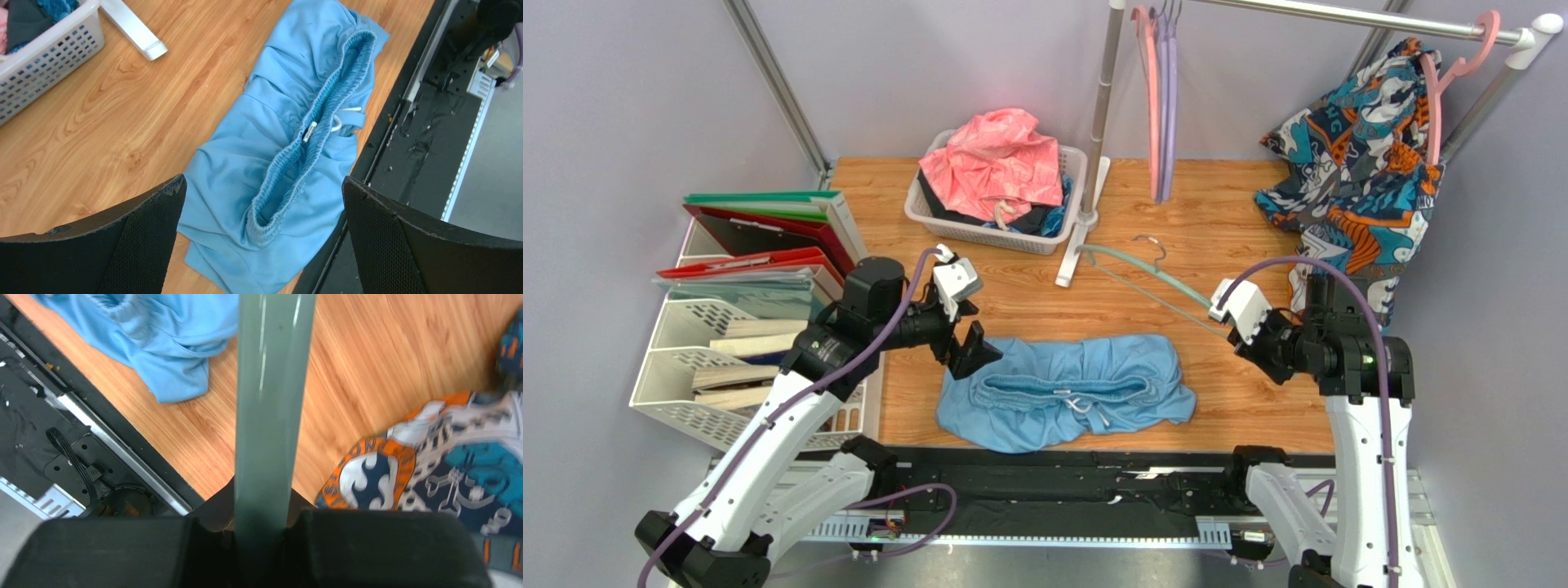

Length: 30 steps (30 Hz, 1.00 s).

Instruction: Place the shorts on the hanger

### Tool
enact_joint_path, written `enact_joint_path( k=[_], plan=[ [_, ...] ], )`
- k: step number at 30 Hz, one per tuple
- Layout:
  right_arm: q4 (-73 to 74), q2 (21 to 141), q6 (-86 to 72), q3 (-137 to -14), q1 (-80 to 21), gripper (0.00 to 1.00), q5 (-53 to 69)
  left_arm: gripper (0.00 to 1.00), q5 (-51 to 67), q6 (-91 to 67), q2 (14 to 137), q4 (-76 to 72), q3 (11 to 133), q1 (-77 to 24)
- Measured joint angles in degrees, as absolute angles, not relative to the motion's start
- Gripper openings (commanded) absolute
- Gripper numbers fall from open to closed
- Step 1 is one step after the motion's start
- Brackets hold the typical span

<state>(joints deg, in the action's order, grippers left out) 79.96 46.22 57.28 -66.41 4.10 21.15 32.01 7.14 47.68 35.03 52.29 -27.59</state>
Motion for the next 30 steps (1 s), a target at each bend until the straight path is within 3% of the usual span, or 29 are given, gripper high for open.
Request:
enact_joint_path(
  k=[9,16,21,24,26,27,28,30],
  plan=[
    [80.1,43.3,73.1,-65.6,-5.5,0.01,30.8,0.96,37.7,26.8,47.0,38.8,52.7,-27.6],
    [79.8,47.5,74.4,-65.6,-13.5,0.0,31.4,0.91,39.0,37.8,47.1,38.8,52.7,-27.6],
    [79.9,48.3,72.8,-65.6,-18.3,0.0,31.1,0.78,39.7,40.9,49.6,38.4,52.9,-27.6],
    [79.9,48.2,71.5,-65.6,-19.5,0.0,30.9,0.59,40.7,41.6,52.3,38.7,52.9,-28.0],
    [79.7,48.5,70.1,-65.6,-20.4,0.0,30.0,0.39,41.2,42.2,54.4,39.4,52.9,-28.9],
    [79.7,48.8,69.4,-65.6,-20.9,0.04,29.7,0.14,41.6,42.3,55.4,40.1,52.9,-29.4],
    [79.6,49.2,68.6,-65.6,-21.5,0.1,29.3,0.0,42.0,42.5,56.0,40.7,52.9,-29.8],
    [79.1,49.7,65.4,-65.6,-22.3,0.29,28.5,0.0,42.6,43.2,56.2,41.9,52.8,-30.2]
  ],
)
